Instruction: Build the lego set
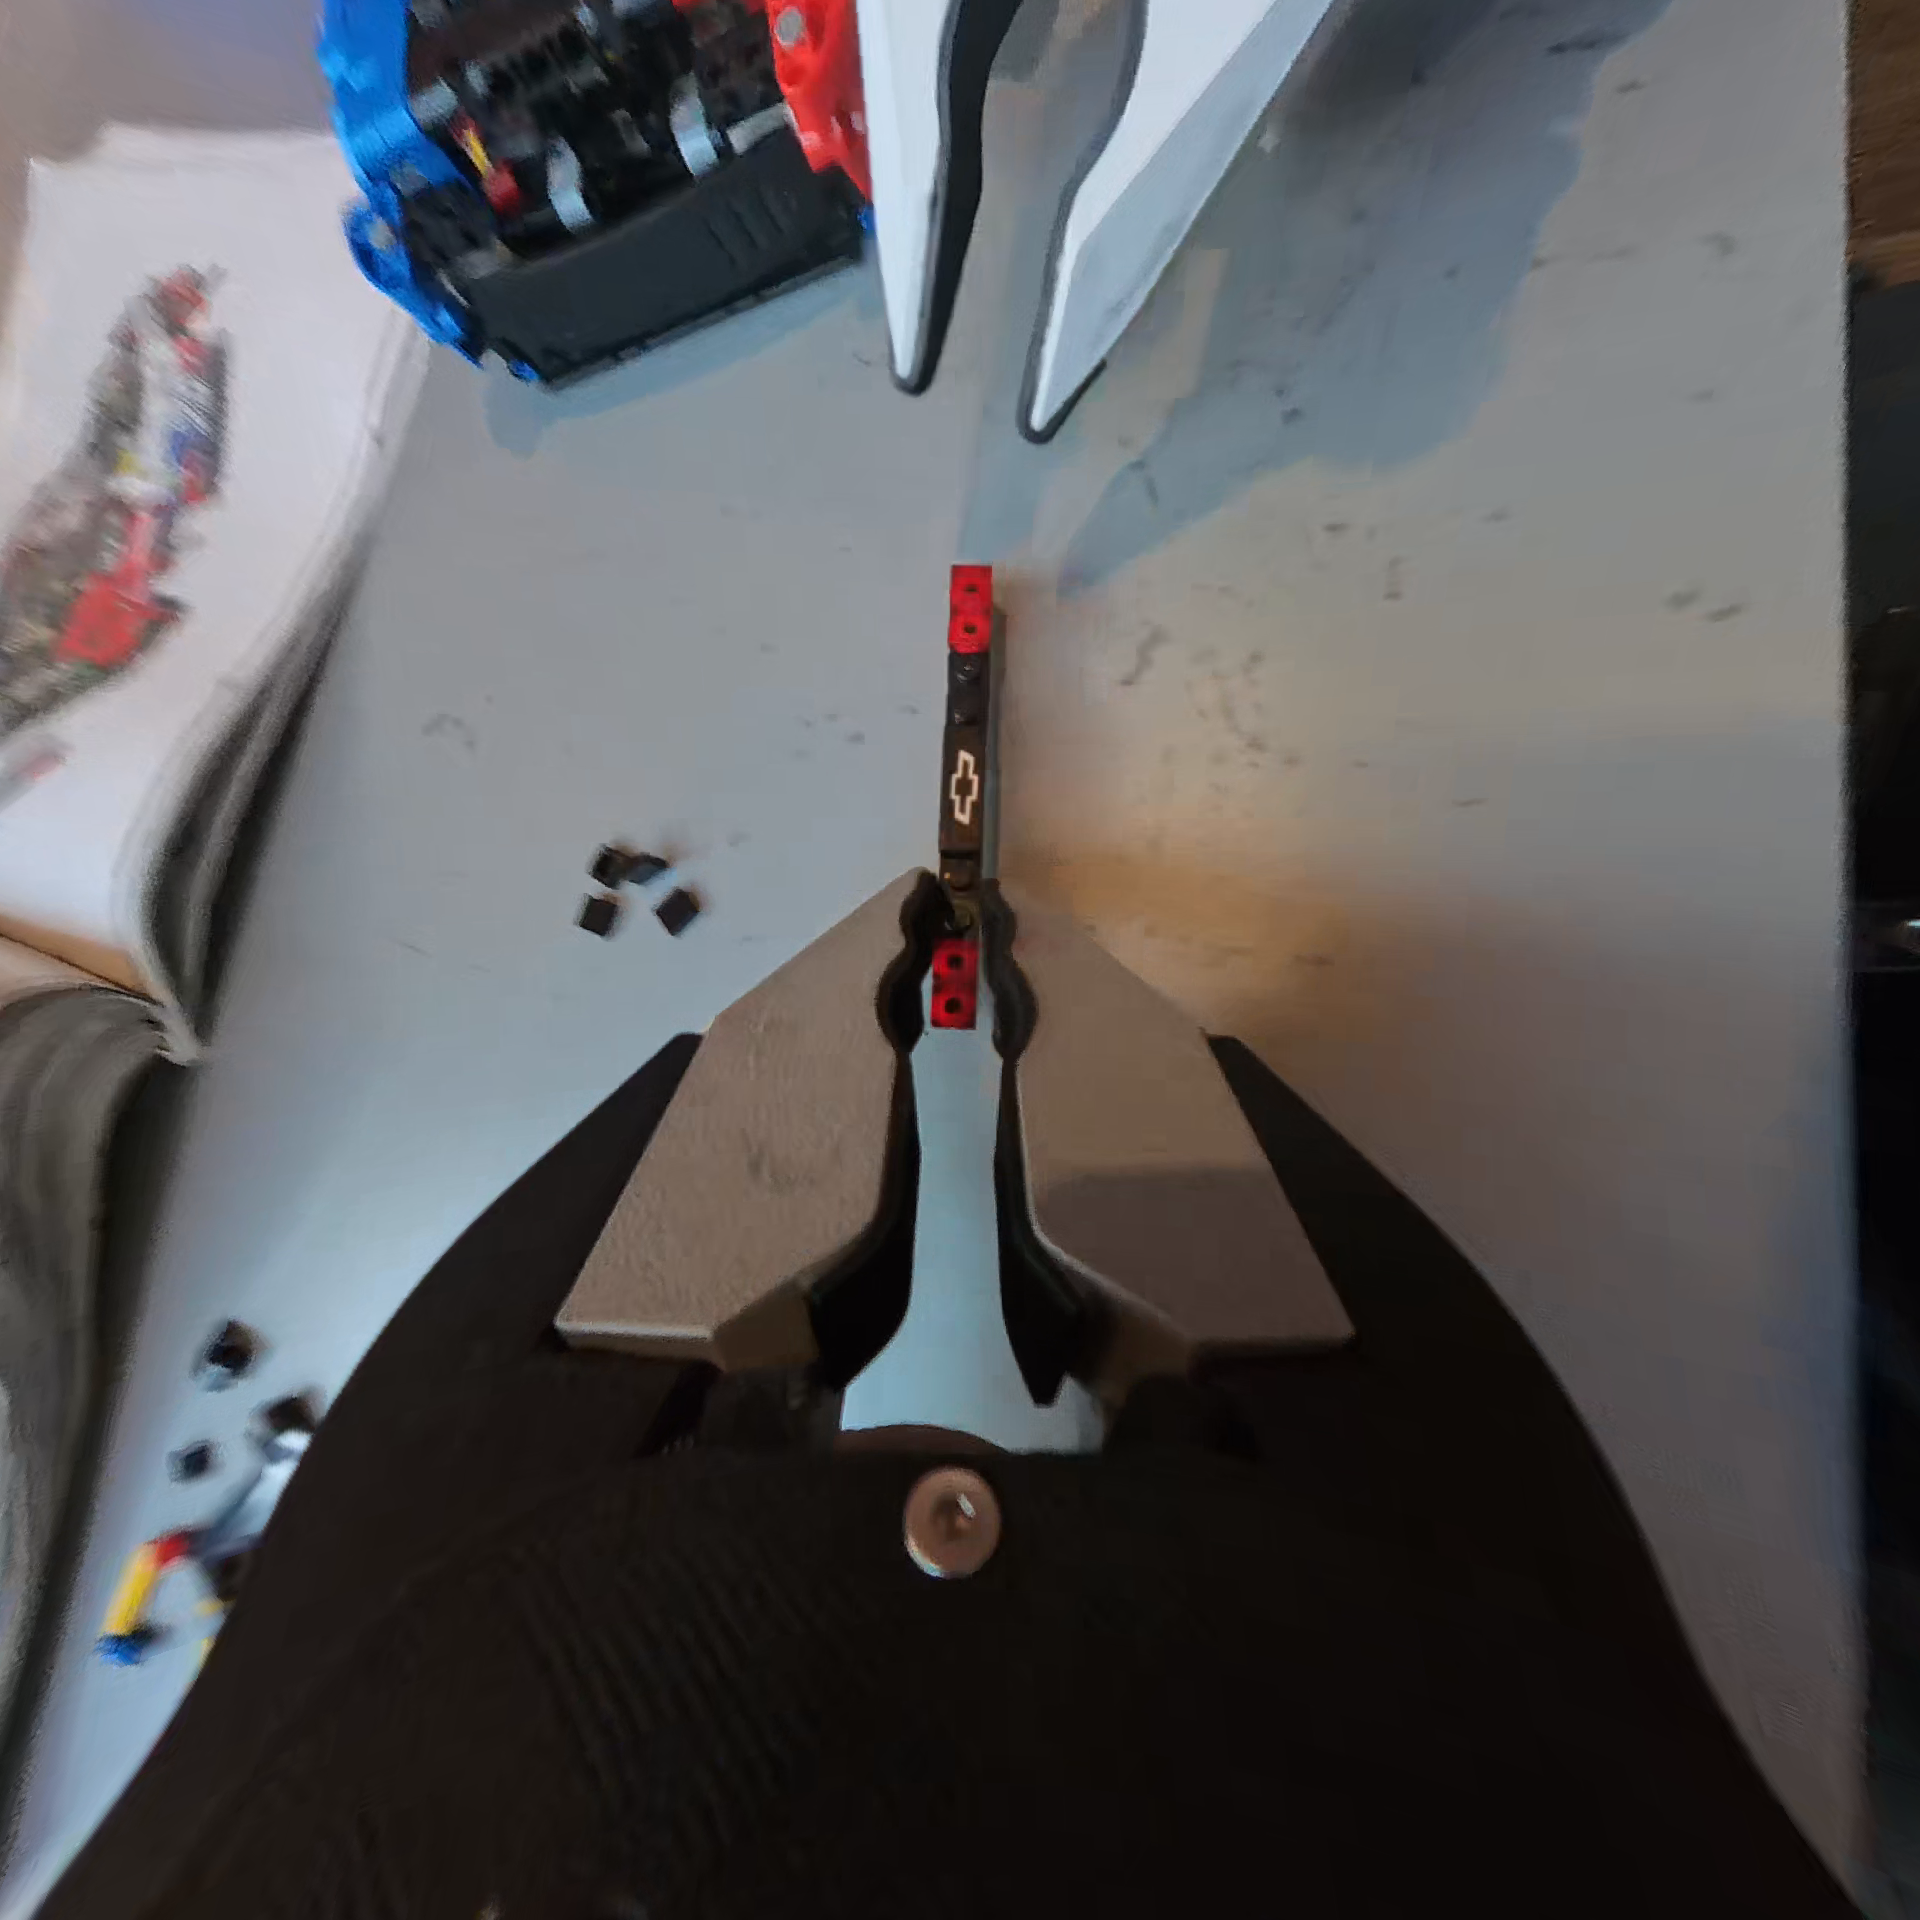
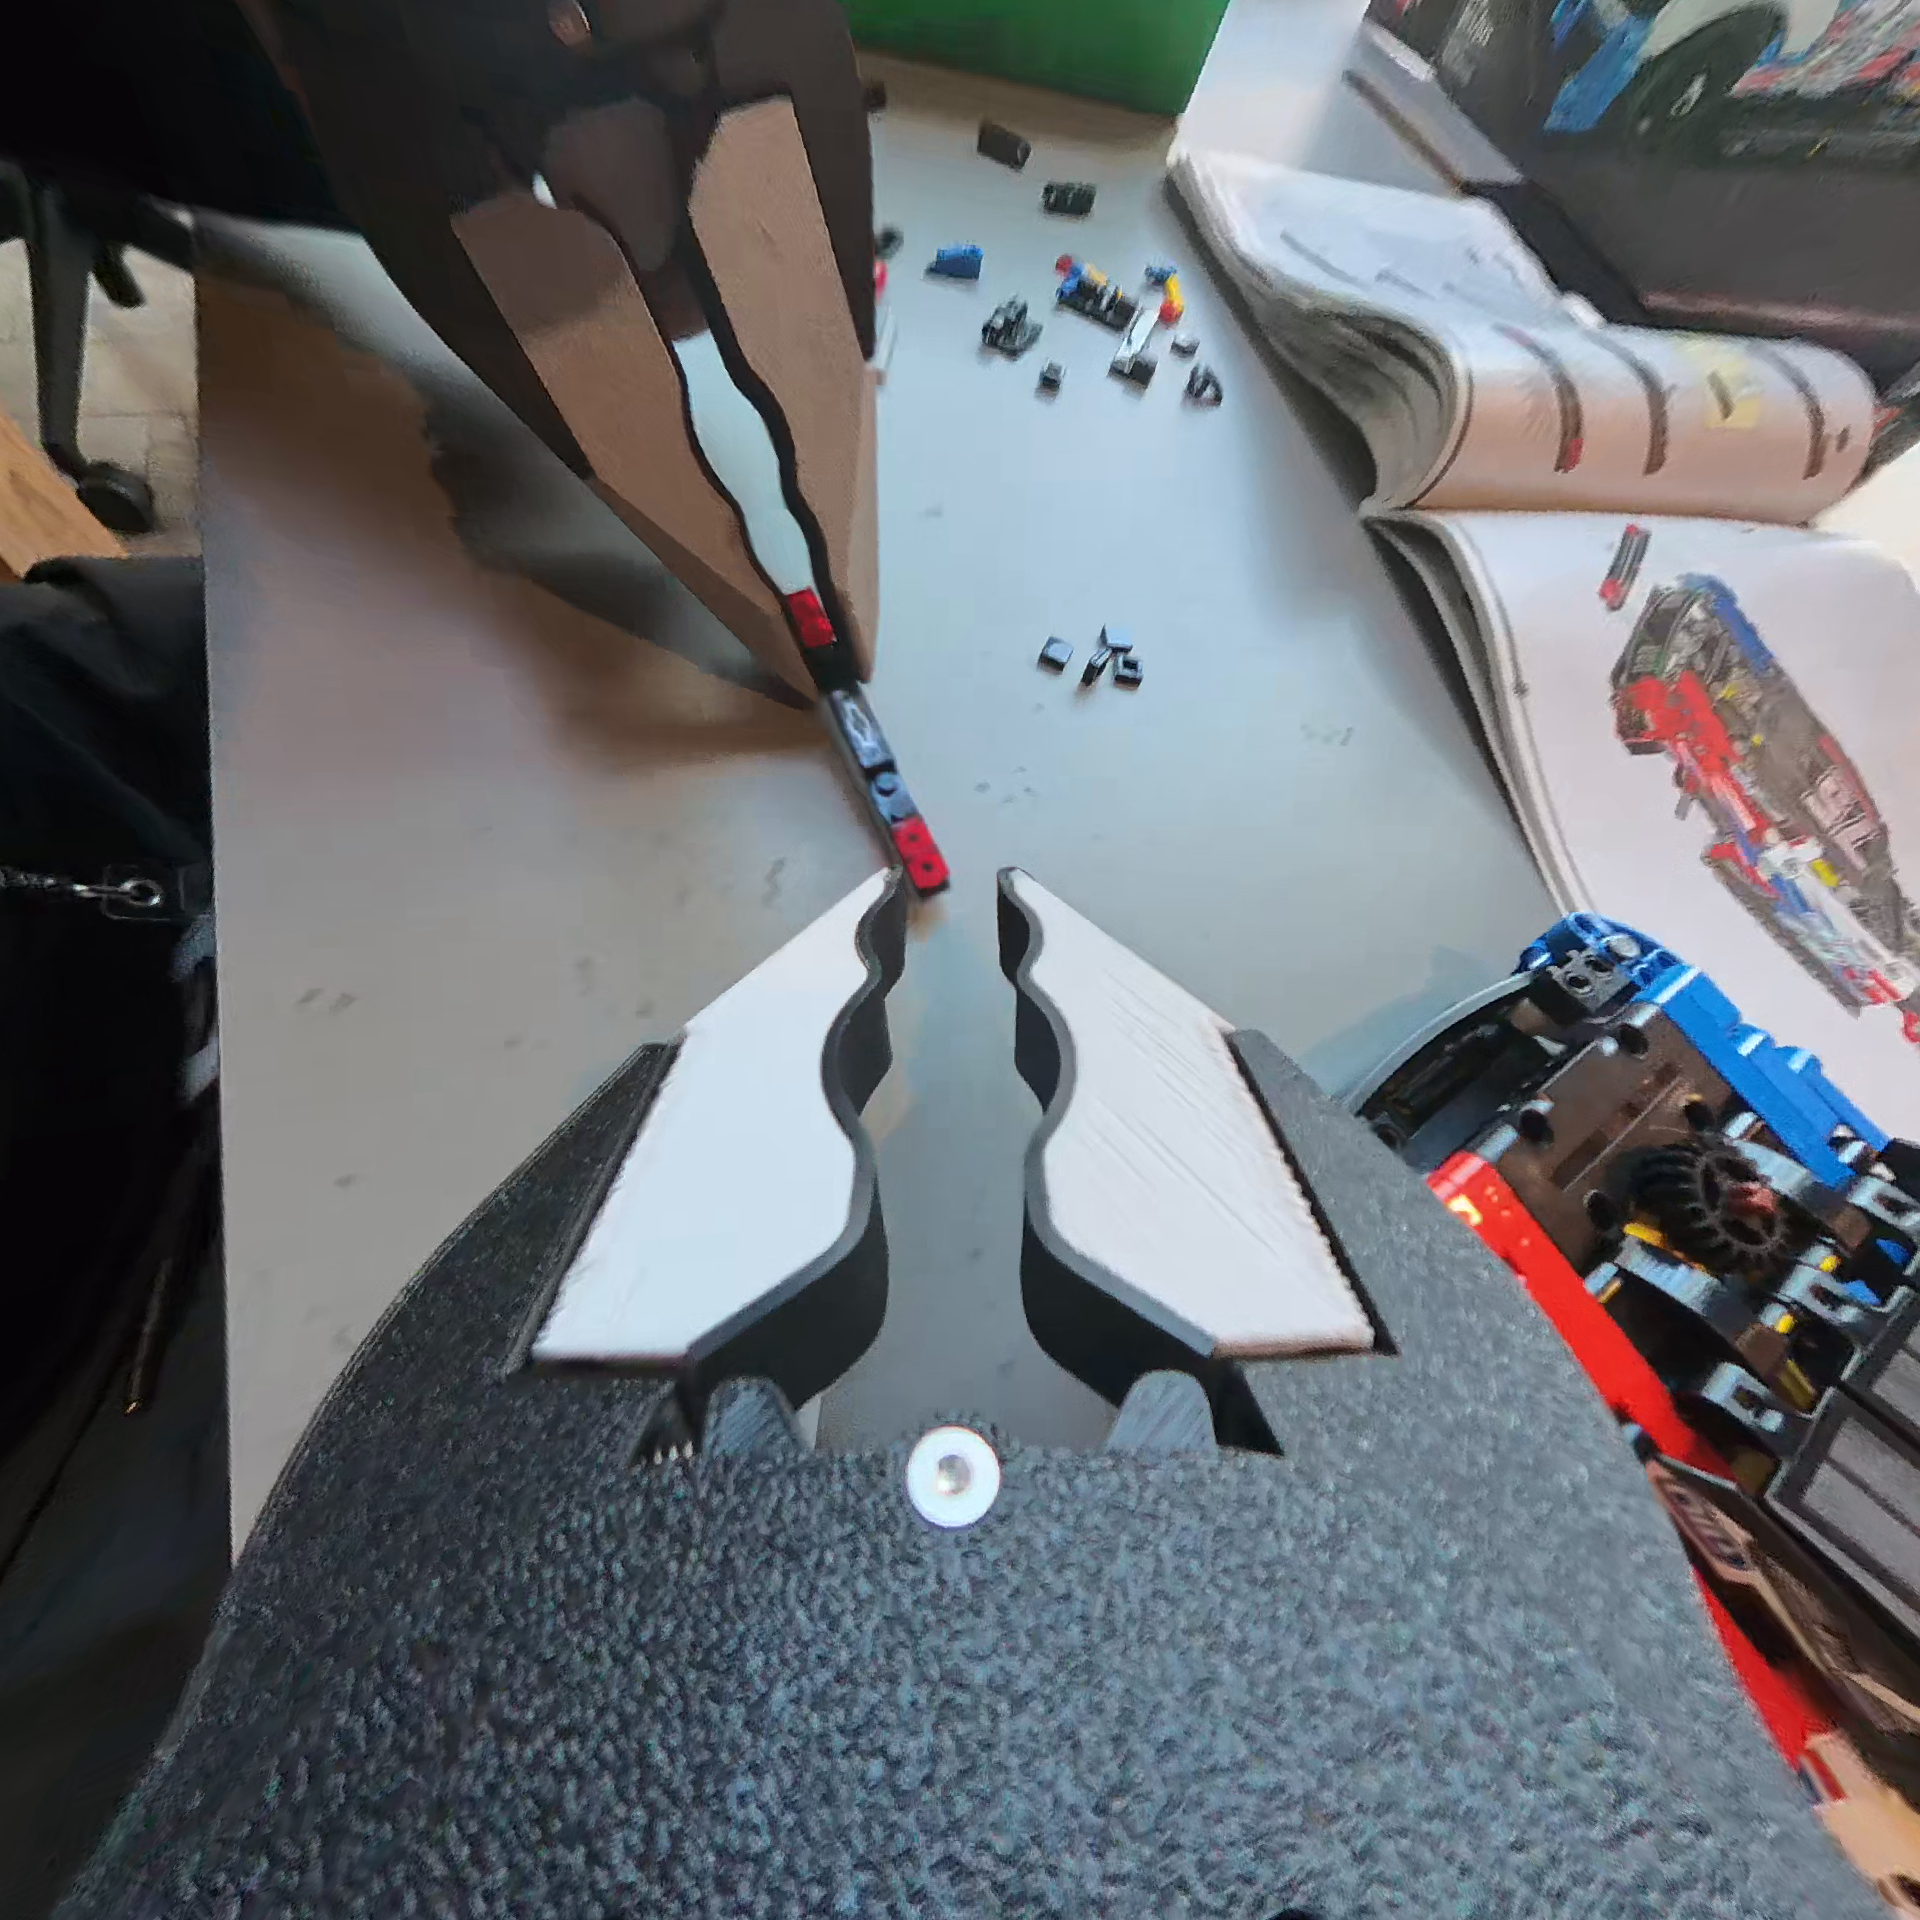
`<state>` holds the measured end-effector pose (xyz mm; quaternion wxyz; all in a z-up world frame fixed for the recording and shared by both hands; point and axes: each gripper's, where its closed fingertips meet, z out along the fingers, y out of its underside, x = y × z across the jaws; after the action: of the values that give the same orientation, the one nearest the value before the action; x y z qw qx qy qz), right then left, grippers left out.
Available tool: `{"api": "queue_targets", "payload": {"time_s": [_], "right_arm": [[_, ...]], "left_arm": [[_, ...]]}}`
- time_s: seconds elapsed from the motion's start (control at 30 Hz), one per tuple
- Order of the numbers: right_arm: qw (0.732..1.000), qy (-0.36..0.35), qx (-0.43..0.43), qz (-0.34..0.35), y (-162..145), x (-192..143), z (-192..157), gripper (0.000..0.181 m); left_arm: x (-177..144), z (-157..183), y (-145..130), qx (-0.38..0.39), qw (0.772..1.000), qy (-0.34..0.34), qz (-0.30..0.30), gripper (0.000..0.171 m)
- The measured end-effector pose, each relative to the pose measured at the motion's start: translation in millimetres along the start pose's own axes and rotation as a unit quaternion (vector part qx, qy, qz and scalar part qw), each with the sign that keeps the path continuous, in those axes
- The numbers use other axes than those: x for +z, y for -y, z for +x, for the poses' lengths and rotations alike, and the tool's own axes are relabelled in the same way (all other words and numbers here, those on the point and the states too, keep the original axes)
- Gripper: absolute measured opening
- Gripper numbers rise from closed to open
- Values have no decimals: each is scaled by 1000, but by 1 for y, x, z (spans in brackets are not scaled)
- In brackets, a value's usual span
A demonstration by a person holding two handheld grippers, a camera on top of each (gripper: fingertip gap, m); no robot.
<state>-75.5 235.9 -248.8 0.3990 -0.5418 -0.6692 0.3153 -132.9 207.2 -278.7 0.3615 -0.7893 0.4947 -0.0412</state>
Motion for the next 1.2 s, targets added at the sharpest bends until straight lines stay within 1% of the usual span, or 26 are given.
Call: {"api": "queue_targets", "payload": {"time_s": [0.1, 0.2, 0.27, 0.37, 0.47, 0.53, 0.67, 0.8, 0.9, 1.03, 1.1, 1.2], "right_arm": [[999, -25, 0, 45, 14, -5, 6, 11], [995, -59, 14, 73, 21, -11, 17, 13], [993, -71, 29, 93, 25, -17, 22, 18], [988, -79, 62, 116, 29, -27, 32, 19], [984, -87, 92, 128, 27, -31, 41, 22], [982, -100, 89, 132, 28, -32, 46, 22], [987, -116, 68, 88, 20, -25, 50, 22], [986, -131, 67, 75, 20, -18, 53, 22], [986, -140, 69, 57, 19, -15, 56, 22], [988, -148, 31, 10, 28, -22, 71, 21], [991, -131, 29, -18, 33, -23, 81, 24], [992, -84, 46, -85, 25, -17, 94, 26]], "left_arm": [[-1, -31, 20, 72, 992, 89, 55, 5], [-3, -56, 40, 111, 975, 156, 116, 5], [0, -65, 46, 130, 968, 179, 119, 5], [10, -74, 48, 118, 969, 187, 107, 5], [17, -74, 48, 85, 976, 163, 118, 5], [17, -75, 46, 66, 979, 149, 124, 5], [16, -84, 37, -3, 984, 122, 130, 5], [14, -93, 29, -41, 984, 117, 129, 5], [11, -96, 27, -49, 984, 118, 127, 5], [7, -101, 28, -48, 982, 132, 128, 5], [5, -103, 29, -44, 980, 139, 134, 5], [4, -105, 29, -34, 979, 149, 134, 5]]}}
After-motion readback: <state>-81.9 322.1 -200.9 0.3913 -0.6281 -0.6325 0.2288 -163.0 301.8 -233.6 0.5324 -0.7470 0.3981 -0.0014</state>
